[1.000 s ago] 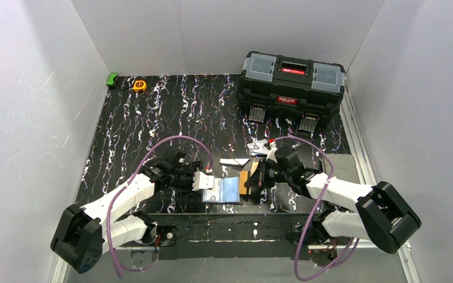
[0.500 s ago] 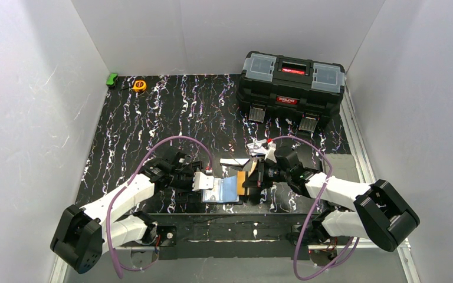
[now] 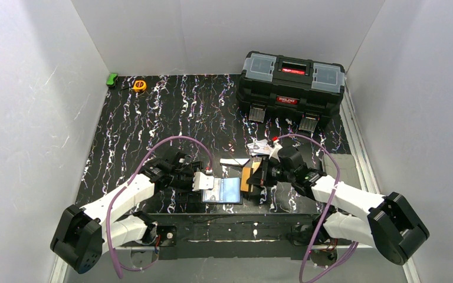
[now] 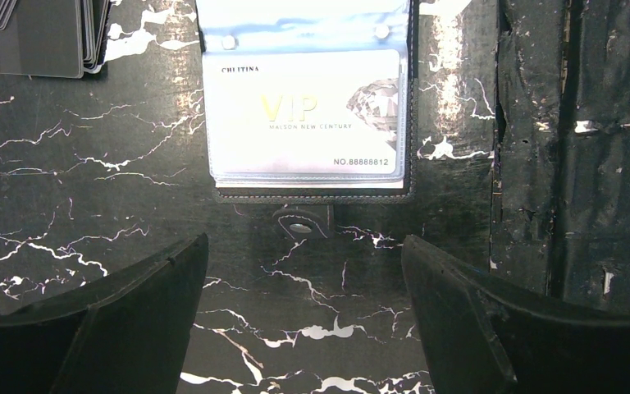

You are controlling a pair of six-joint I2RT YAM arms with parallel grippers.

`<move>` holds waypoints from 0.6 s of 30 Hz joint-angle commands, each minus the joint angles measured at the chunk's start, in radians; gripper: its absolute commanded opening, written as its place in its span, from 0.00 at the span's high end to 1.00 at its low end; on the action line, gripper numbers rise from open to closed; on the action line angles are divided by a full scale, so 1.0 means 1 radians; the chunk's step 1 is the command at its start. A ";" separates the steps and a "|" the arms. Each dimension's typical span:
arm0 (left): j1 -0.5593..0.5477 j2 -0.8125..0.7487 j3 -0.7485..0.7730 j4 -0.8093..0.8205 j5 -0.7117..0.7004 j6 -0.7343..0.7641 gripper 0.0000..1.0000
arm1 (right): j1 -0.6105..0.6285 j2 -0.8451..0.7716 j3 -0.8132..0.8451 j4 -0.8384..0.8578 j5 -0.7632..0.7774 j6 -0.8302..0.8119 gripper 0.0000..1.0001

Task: Put the credit cards into the card holder
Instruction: Turn over the card slot in the card holder.

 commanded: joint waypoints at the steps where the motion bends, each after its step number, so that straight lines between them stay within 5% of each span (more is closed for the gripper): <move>1: -0.007 -0.013 -0.007 -0.022 0.026 0.007 0.14 | 0.006 0.054 0.012 0.060 -0.027 0.007 0.99; 18: -0.008 -0.004 0.007 -0.023 0.028 -0.001 0.14 | 0.010 0.124 0.010 0.106 -0.045 0.009 0.99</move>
